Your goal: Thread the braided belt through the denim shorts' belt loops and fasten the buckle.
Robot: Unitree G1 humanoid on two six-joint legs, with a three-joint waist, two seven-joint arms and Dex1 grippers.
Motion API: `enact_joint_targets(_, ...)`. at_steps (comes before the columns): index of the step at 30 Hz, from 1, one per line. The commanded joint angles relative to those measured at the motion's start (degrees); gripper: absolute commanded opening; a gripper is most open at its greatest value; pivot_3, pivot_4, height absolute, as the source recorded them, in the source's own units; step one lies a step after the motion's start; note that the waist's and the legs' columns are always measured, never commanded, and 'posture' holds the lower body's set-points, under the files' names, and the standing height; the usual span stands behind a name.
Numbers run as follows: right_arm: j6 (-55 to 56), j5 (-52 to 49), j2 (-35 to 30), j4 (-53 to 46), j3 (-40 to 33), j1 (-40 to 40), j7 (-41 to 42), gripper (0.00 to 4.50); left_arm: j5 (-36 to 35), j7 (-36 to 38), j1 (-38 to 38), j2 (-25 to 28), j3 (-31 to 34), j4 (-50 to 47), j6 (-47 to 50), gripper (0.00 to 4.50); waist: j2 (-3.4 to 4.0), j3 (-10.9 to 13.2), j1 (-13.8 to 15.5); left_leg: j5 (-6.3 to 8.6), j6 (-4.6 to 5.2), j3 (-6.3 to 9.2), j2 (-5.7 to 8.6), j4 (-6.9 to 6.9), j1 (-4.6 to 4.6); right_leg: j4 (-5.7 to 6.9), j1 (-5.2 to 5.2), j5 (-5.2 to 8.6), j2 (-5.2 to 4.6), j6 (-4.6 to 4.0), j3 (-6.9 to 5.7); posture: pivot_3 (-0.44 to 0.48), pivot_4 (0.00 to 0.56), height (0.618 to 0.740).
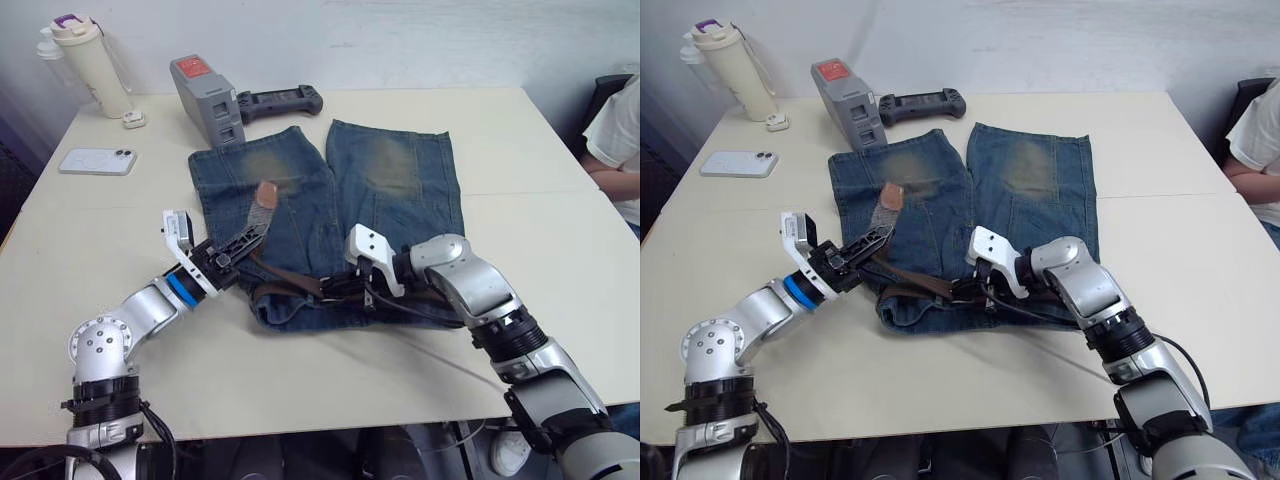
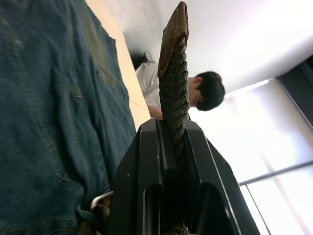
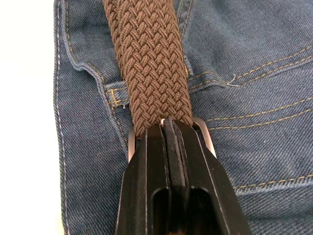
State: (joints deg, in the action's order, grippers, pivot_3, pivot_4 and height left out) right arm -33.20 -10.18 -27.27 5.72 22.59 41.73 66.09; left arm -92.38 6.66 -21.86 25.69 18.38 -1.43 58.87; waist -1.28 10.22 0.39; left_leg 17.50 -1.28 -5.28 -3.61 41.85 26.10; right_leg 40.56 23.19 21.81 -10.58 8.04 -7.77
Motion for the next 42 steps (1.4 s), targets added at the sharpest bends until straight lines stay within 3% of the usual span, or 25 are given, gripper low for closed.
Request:
enact_joint_targets(1, -6.4, 4.9, -3.1, 1.9, 5.8, -4.0, -1.1, 0.07, -0.7, 6.4, -4.5, 2.3, 0.0, -1.5, 1.4, 0.00, 0.00, 0.0, 0.1, 0.00, 0.00, -0.01, 0.01, 0.00, -0.02, -0.01, -0.01, 0.00, 0.00, 0.00, 0.01, 0.000, 0.150, 0.664)
enact_joint_targets(6, -9.3, 5.8, -3.8, -0.1, 7.5, -4.9, -3.1, 0.07, 0.8, 13.1, -11.0, 3.8, -1.7, 0.2, 3.3, 0.00, -0.02, 0.0, 0.0, 0.00, 0.00, -0.02, 0.00, -0.03, -0.03, -0.03, -0.01, 0.00, 0.01, 0.00, 0.00, 0.000, 0.150, 0.664)
enact_joint_targets(20, -14.2, 4.1, -4.0, -6.2, 8.2, -8.4, -8.0, 0.07, 16.3, 26.3, -28.7, -3.8, -9.7, 13.9, 3.5, 0.00, -0.06, 0.0, -0.2, 0.00, 0.00, -0.04, 0.02, -0.10, -0.22, -0.14, -0.27, -0.01, 0.02, 0.02, -0.02, 0.000, 0.150, 0.664)
enact_joint_targets(25, -15.1, 4.4, -4.7, -9.5, 8.8, -9.9, -9.8, 0.07, 26.3, 32.5, -36.4, -7.8, -13.0, 24.3, 0.3, 0.00, -0.07, 0.0, 0.6, 0.00, 0.00, -0.08, 0.06, -0.38, -0.67, -0.42, -0.71, -0.01, 0.02, 0.03, -0.05, 0.000, 0.150, 0.664)
enact_joint_targets(35, -18.2, 4.7, -5.1, -15.4, 10.3, -12.8, -14.1, 0.07, 41.5, 46.4, -49.5, -16.5, -15.2, 43.4, -6.7, 0.00, -0.08, 0.0, 1.0, 0.00, 0.01, -0.21, 0.07, -0.62, -0.71, -0.70, -0.72, -0.06, 0.04, 0.11, -0.03, 0.000, 0.150, 0.664)
enact_joint_targets(42, -20.7, 4.1, -5.1, -18.8, 10.4, -14.2, -16.3, 0.07, 49.6, 48.9, -54.8, -21.8, -13.5, 55.9, -13.9, 0.00, -0.08, 0.0, 1.1, 0.01, 0.02, -0.19, 0.09, -0.63, -0.70, -0.73, -0.73, -0.06, 0.03, 0.11, -0.04, 0.000, 0.150, 0.664)
